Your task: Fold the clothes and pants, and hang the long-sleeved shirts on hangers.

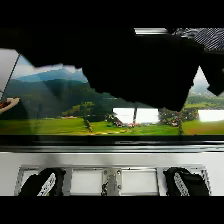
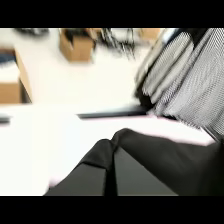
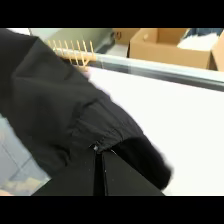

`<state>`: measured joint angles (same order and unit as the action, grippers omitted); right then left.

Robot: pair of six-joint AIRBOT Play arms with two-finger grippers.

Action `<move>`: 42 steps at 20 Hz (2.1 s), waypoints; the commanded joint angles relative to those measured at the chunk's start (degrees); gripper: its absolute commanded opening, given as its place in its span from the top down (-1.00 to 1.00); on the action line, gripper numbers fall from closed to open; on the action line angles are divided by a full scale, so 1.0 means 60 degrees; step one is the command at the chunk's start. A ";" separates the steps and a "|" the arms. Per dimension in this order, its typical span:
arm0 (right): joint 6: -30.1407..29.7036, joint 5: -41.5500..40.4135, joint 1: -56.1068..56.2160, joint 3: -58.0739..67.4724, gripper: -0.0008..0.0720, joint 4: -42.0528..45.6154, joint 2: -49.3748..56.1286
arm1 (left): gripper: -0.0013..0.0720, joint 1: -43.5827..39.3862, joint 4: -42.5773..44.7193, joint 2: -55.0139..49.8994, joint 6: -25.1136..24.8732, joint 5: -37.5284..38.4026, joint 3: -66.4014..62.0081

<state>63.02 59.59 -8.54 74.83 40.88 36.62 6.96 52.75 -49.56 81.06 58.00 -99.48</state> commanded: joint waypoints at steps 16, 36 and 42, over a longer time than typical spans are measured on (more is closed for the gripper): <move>0.3570 -0.2073 -0.0018 -0.3920 0.92 0.2688 0.3038 | 0.91 -0.1610 0.0470 -0.5191 -0.0044 -0.3271 0.2229; 0.2459 -0.1129 -0.0313 -0.2634 -0.40 0.2827 0.3544 | -0.71 -0.0554 0.1173 -0.5992 -0.1617 -0.0244 0.7963; 0.2463 -0.1129 -0.0270 -0.2634 -0.40 0.2827 0.3544 | -0.71 -0.1464 0.1180 -0.6787 -0.1545 -0.0273 0.6983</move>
<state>77.80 52.69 -10.35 58.98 57.87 57.91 0.51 59.24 -88.33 71.70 57.28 -55.68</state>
